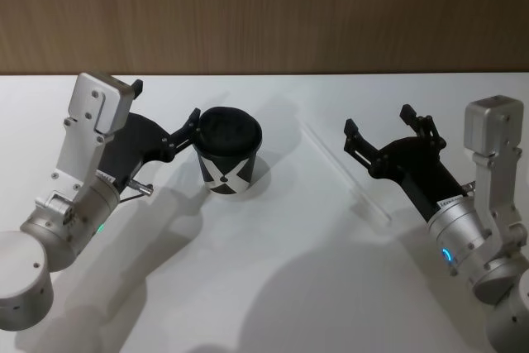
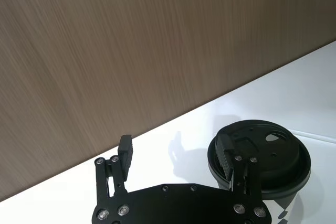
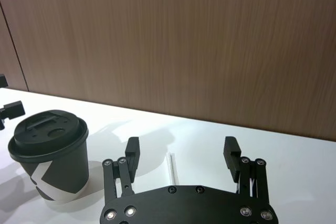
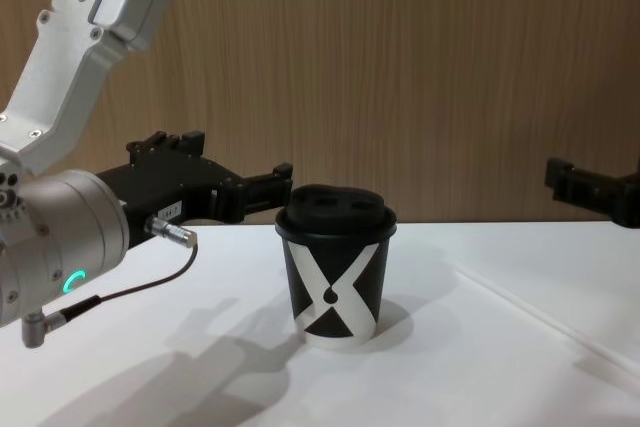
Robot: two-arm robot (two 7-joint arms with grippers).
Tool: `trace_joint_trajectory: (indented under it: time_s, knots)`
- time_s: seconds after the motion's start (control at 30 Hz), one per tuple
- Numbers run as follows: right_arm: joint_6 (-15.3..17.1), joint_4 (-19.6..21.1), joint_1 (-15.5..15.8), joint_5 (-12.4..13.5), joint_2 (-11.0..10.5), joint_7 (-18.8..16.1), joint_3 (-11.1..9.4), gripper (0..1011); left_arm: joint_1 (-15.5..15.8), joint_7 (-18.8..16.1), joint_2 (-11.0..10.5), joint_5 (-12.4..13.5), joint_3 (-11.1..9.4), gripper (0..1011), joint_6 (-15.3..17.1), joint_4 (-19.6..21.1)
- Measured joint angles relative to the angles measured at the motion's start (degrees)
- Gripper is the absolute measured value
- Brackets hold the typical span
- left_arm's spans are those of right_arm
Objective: Pick up the straw with one hand, pass it to the other hand, and insert it into the cup.
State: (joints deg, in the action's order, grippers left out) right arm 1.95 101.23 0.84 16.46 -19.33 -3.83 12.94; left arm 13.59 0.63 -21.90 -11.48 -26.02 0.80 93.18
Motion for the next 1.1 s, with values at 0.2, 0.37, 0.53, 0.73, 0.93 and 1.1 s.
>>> trace_joint_trajectory:
  time_s: [0.2,0.37,0.53,0.73,0.93,1.1]
  knots:
    - [0.0,0.0,0.0,0.0,0.0,0.0,0.0,1001,0.0,0.0,0.0,0.0,0.0,1003,0.0,0.0]
    - [0.0,0.0,0.0,0.0,0.0,0.0,0.0,1001,0.0,0.0,0.0,0.0,0.0,1003,0.0,0.0]
    - [0.0,0.0,0.0,0.0,0.0,0.0,0.0,1001,0.0,0.0,0.0,0.0,0.0,1003,0.0,0.0]
    - [0.0,0.0,0.0,0.0,0.0,0.0,0.0,1001,0.0,0.0,0.0,0.0,0.0,1003,0.0,0.0]
    - [0.0,0.0,0.0,0.0,0.0,-0.01,-0.01,1001,0.0,0.0,0.0,0.0,0.0,1003,0.0,0.0]
    - [0.02,-0.15,-0.25,0.03,-0.33,-0.51,-0.27,1001,0.0,0.0,0.0,0.0,0.0,1003,0.0,0.0]
